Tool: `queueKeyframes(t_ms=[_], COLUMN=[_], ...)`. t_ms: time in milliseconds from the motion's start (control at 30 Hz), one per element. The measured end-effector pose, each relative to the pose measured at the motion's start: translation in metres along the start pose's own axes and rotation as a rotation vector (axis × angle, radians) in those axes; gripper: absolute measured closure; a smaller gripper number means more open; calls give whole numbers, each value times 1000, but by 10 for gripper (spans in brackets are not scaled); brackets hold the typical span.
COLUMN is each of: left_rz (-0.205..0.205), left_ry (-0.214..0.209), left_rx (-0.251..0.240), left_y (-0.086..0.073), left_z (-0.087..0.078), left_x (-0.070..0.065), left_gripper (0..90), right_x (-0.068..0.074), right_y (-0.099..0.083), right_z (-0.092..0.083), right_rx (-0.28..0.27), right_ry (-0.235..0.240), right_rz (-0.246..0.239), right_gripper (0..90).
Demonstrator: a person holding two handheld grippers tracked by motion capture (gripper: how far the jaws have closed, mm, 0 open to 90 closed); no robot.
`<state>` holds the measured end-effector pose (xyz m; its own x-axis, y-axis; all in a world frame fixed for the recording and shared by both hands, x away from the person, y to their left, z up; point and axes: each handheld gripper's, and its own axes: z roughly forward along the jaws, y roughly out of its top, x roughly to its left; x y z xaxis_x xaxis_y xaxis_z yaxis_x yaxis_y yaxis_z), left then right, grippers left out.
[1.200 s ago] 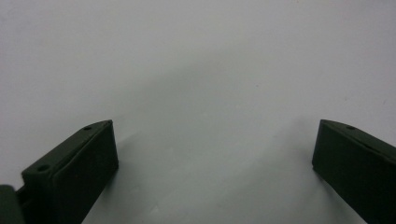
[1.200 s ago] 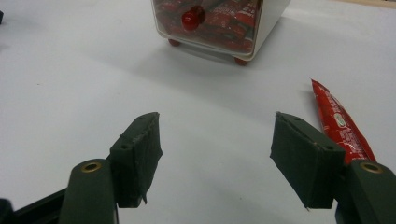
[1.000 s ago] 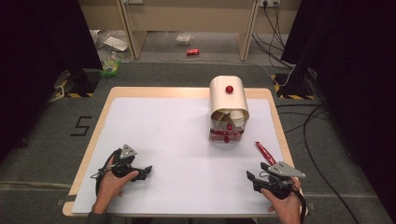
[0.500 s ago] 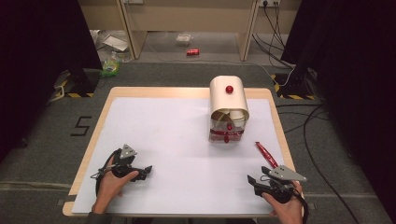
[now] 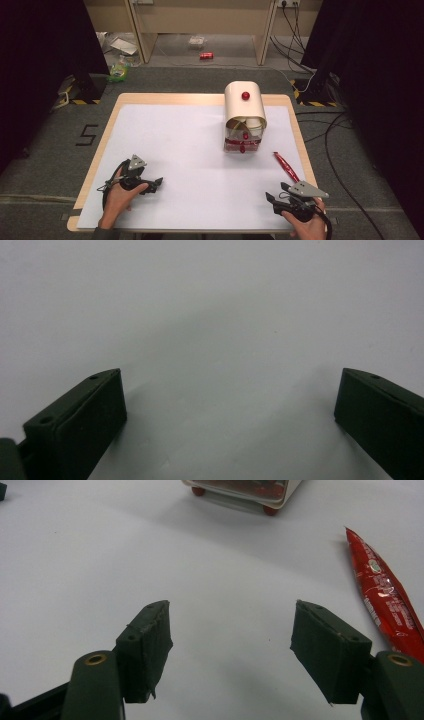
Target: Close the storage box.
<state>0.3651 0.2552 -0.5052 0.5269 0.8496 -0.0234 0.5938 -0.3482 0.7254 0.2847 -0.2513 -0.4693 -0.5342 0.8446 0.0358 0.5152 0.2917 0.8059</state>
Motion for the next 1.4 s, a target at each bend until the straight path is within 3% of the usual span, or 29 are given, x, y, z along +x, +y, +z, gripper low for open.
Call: queueKeyframes(t_ms=[500, 1100, 1400], left_rz=[0, 0, 0], left_ry=[0, 0, 0], left_rx=[0, 0, -1], left_y=[0, 0, 0], left_z=[0, 0, 0], left_x=[0, 0, 0], left_gripper=[0, 0, 0], right_x=[4, 10, 11], right_y=[-9, -21, -26], right_z=[-1, 1, 0], right_rx=[68, 185, 161], right_ry=[16, 28, 24], right_rz=[-16, -70, -74], right_gripper=[312, 285, 282])
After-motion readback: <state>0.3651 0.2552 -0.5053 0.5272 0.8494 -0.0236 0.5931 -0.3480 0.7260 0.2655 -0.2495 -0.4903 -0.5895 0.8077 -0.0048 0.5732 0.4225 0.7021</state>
